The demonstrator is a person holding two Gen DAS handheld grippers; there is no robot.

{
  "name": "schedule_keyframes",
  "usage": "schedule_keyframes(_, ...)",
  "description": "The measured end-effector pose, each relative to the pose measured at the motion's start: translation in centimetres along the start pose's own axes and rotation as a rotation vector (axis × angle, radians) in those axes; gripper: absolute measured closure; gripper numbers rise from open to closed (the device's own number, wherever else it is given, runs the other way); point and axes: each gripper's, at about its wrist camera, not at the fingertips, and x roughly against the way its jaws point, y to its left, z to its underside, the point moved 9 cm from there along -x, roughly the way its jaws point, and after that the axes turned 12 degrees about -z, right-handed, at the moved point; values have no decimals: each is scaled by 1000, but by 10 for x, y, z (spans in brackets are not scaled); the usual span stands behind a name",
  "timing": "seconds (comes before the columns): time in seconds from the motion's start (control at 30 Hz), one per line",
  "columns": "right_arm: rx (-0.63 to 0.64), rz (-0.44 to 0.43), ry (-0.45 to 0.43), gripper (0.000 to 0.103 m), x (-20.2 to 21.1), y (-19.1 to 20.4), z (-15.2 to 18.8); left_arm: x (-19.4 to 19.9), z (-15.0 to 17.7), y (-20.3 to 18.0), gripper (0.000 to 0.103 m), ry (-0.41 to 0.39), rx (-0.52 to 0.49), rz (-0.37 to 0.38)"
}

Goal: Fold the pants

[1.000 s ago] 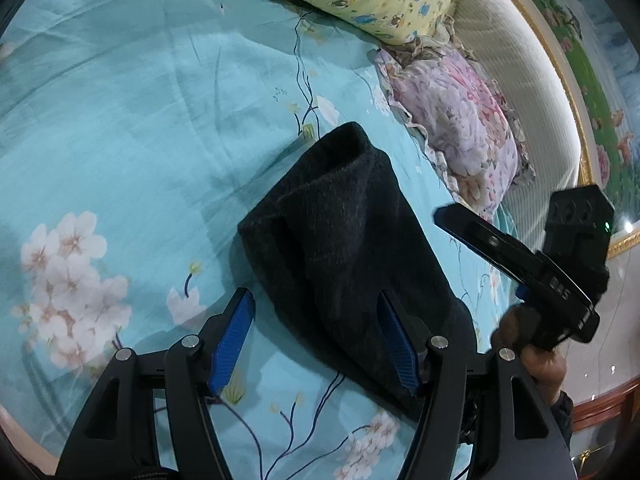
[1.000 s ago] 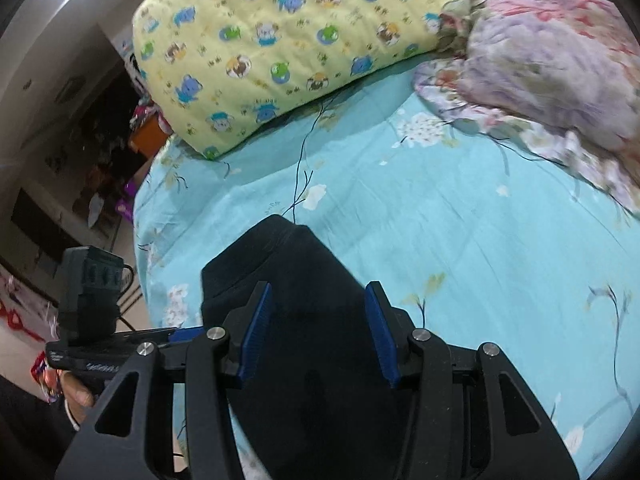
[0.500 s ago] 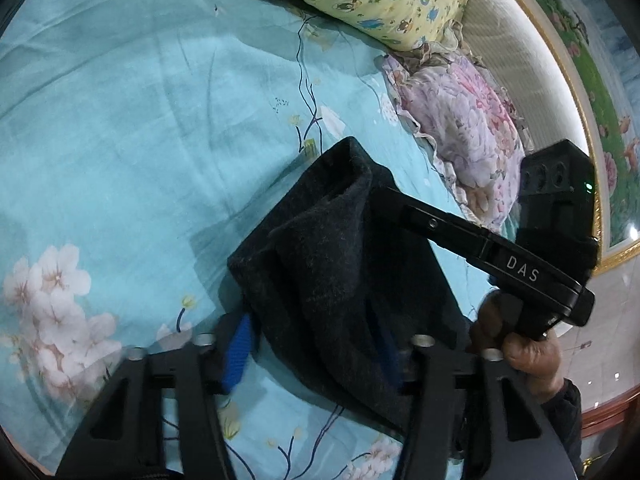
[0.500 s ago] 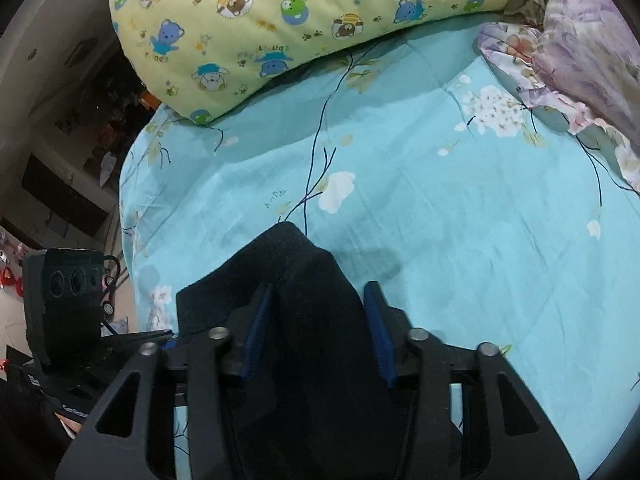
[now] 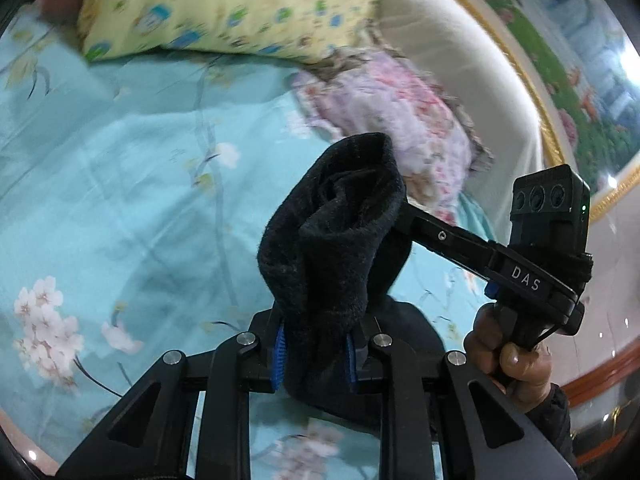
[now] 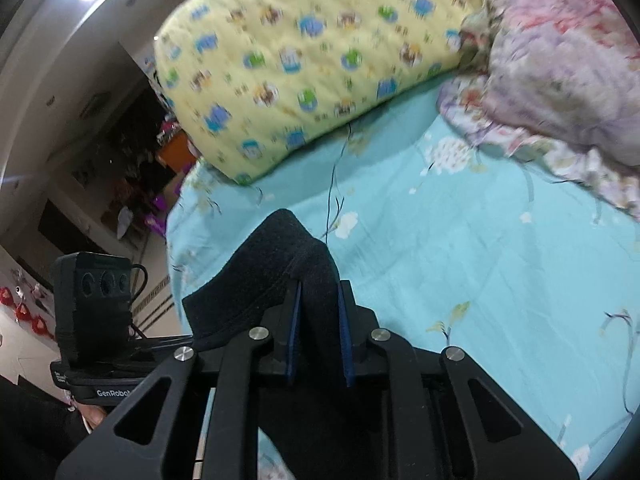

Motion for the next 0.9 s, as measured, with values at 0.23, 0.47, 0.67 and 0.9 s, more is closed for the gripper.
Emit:
schedule_keyframes(0.23, 9, 8, -109, 85, 65, 16, 10, 30, 12, -68, 82, -29, -119, 81)
schedule_keyframes(0.47, -33, 28, -234, 85, 135, 11, 33, 44, 48, -145, 82, -21, -276, 148)
schedule_keyframes(0.67, -88, 59, -327, 86, 191, -1, 65, 43, 83, -195, 82, 19, -370, 186)
schedule_keyframes(0.9, -149, 80, -410, 86, 232, -17, 107, 34, 124, -233, 82, 70, -463, 201)
